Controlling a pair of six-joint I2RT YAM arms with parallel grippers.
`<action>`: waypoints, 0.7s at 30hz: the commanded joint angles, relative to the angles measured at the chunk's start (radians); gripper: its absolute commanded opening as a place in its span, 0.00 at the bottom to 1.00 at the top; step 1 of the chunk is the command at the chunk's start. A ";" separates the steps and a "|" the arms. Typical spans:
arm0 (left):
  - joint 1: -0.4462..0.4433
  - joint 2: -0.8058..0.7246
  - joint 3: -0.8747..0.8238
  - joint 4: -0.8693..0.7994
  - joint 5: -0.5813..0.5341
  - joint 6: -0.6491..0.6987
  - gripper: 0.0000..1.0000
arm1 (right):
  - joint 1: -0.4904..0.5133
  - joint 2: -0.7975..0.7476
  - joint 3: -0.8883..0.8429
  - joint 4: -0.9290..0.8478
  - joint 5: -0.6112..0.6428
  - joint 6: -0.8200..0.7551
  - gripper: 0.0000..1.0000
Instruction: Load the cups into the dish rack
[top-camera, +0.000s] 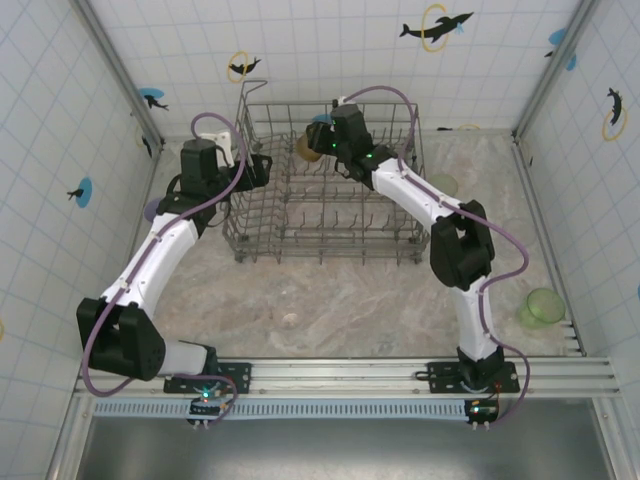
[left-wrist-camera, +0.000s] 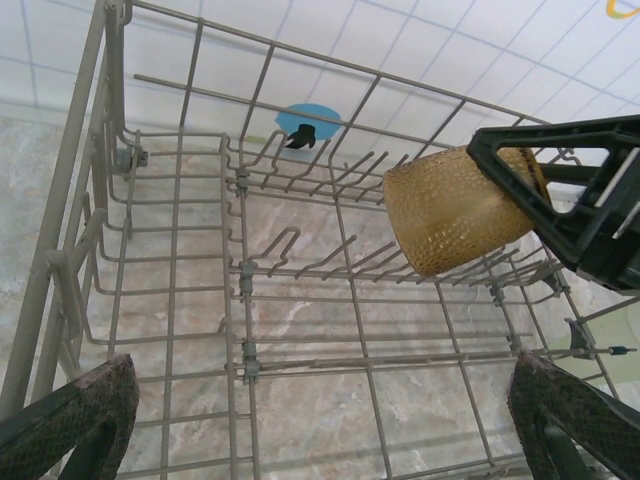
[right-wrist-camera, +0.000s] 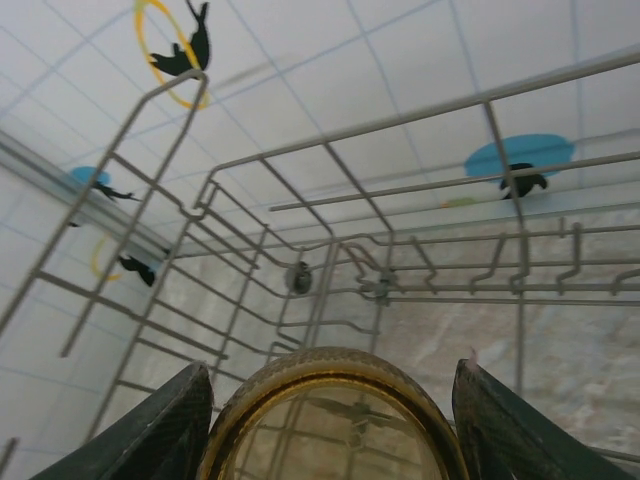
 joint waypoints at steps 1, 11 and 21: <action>0.004 -0.019 -0.024 -0.001 -0.005 0.021 0.97 | 0.007 0.040 0.086 -0.082 0.104 -0.070 0.46; 0.004 -0.013 -0.035 0.015 0.039 -0.003 0.97 | 0.010 0.130 0.214 -0.130 0.191 -0.156 0.46; 0.004 0.003 -0.036 0.016 0.047 -0.012 0.97 | 0.014 0.189 0.225 -0.125 0.196 -0.167 0.46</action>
